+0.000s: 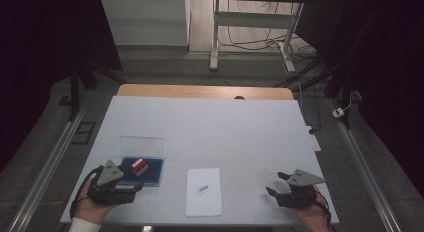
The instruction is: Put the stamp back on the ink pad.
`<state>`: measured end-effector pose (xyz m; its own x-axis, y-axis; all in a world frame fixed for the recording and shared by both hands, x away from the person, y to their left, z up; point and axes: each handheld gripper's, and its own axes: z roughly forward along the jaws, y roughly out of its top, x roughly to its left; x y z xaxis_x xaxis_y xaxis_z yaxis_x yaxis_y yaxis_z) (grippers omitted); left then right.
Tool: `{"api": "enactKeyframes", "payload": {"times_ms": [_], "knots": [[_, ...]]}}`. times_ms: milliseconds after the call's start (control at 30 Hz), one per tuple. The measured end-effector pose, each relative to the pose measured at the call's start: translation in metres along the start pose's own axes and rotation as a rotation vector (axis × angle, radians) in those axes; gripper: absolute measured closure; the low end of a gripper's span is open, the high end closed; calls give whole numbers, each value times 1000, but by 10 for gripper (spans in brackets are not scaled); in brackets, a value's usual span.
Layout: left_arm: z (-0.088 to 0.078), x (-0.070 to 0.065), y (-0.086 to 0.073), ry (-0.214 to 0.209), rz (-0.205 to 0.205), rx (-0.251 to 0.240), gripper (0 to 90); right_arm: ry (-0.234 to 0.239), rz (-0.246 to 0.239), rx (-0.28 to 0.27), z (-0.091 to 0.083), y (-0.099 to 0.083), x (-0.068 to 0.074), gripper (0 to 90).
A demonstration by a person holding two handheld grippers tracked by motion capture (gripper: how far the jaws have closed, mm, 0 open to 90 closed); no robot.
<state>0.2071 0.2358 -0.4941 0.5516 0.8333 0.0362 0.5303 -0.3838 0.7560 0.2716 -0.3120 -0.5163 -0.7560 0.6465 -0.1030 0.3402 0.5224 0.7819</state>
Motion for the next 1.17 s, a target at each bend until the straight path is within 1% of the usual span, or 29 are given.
{"api": "enactKeyframes", "payload": {"times_ms": [67, 167, 233, 300, 400, 433, 600, 867, 1167], "knots": [[-1, 1, -4, 5, 6, 8, 174, 3, 1, -3, -1, 0, 1, 303], [-2, 2, -9, 8, -1, 3, 173, -3, -3, -11, -1, 1, 1, 303], [0, 3, -12, 2, -1, 9, 173, 1, -3, -12, -1, 0, 1, 303], [2, 3, -15, 2, 0, 17, 173, -1, -3, -20, -1, 0, 1, 303], [5, 3, -18, 3, -4, 23, 173, 1, -2, -17, -2, 0, 1, 303], [5, 3, -18, 3, -5, 23, 173, -6, -5, -15, -3, 0, 1, 303], [6, 4, -18, 4, -7, 18, 175, 1, -5, -39, -5, 0, 1, 304], [8, 4, -16, -3, -7, 15, 175, 2, -9, -40, -6, 1, 2, 305], [9, 4, -15, 4, -10, 15, 177, 0, -7, -47, -7, 0, 2, 305]]}}
